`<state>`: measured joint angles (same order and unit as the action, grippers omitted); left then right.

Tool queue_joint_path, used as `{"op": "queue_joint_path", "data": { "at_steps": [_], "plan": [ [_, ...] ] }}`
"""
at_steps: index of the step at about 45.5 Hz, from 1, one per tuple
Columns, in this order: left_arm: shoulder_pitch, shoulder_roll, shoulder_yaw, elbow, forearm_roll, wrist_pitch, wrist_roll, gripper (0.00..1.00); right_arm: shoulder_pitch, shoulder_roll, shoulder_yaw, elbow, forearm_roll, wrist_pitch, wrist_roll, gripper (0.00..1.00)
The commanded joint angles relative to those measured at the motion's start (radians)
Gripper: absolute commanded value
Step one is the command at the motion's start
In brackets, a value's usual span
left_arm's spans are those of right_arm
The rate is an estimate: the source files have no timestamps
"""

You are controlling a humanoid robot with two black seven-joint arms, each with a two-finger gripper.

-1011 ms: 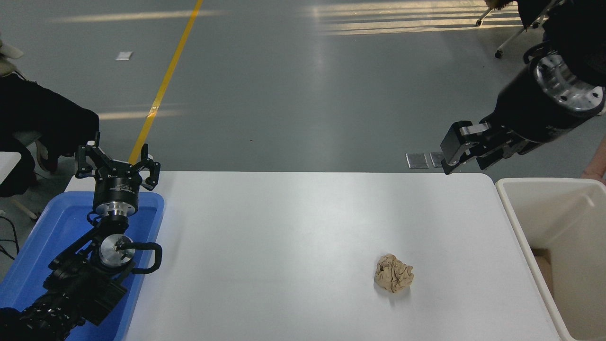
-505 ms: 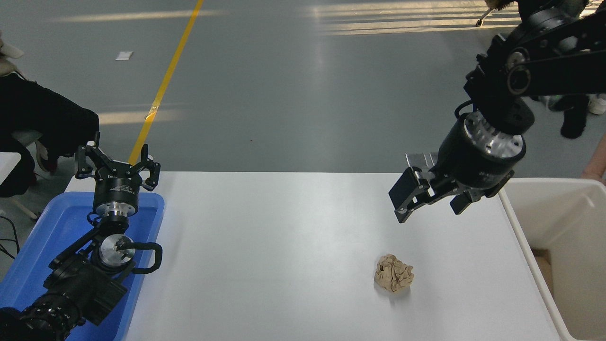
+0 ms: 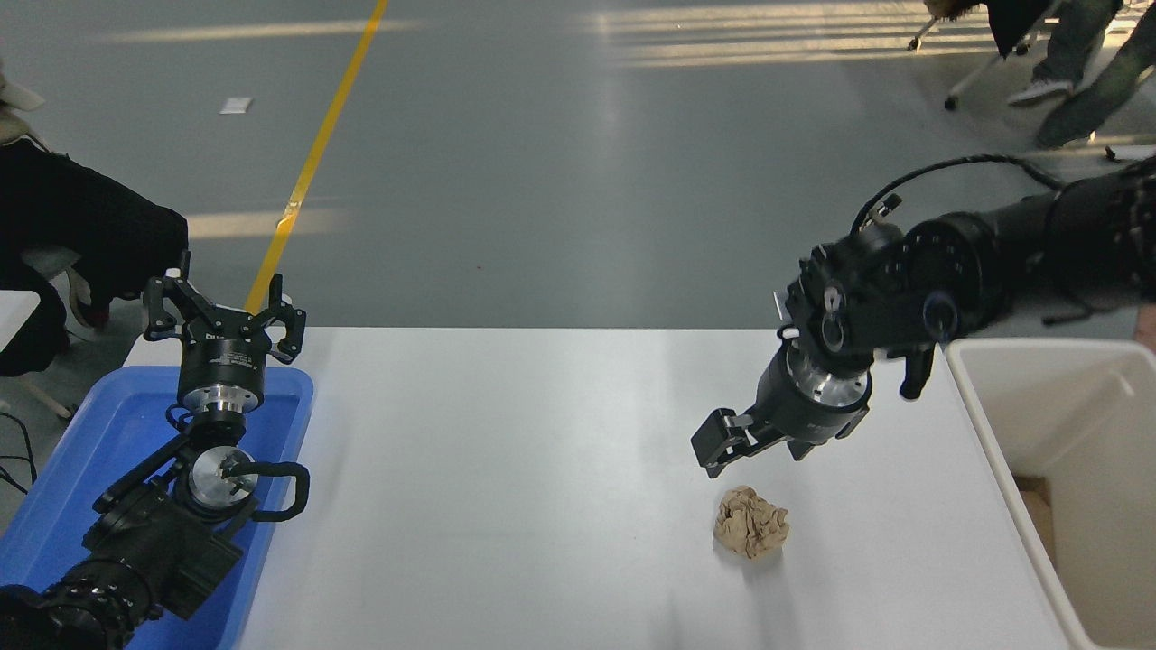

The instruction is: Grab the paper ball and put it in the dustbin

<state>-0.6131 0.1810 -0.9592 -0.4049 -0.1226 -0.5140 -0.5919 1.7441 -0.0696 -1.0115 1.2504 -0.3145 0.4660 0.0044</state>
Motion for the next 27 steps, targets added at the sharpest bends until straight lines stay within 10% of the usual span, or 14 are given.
{"op": "queue_joint_path", "data": {
  "at_steps": [1,27],
  "plan": [
    [0.0,0.0,0.0,0.0,0.001,0.0,0.0,0.99,-0.196,0.025,0.027,-0.132,-0.135,-0.062,0.0,1.0],
    [0.001,0.0,-0.001,0.0,0.0,0.0,0.0,0.99,-0.34,0.068,0.04,-0.243,-0.236,-0.173,-0.011,1.0]
  ]
}}
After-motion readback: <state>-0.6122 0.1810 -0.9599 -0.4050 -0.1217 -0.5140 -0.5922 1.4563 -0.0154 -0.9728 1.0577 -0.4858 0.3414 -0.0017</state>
